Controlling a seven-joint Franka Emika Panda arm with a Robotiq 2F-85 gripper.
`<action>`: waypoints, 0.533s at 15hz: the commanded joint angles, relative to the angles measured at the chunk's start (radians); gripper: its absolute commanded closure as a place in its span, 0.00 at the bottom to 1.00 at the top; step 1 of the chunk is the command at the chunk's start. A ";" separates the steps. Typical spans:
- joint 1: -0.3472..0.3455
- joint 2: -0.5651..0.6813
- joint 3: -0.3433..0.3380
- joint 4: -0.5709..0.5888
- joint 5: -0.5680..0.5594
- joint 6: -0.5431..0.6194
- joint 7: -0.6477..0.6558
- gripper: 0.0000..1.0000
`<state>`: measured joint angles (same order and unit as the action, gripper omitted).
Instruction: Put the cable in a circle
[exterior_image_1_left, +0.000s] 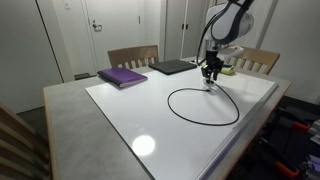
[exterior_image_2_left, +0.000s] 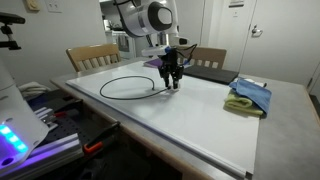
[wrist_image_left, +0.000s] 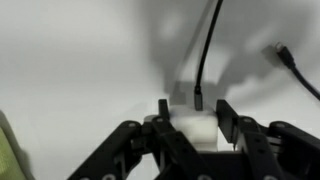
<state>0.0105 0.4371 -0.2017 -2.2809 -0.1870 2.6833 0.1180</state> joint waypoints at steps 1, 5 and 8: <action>-0.041 -0.013 0.067 0.006 -0.012 0.022 -0.164 0.75; -0.056 -0.013 0.127 0.042 -0.018 0.013 -0.337 0.75; -0.081 -0.012 0.182 0.058 -0.013 0.020 -0.478 0.75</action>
<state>-0.0220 0.4342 -0.0795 -2.2358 -0.1887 2.6984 -0.2335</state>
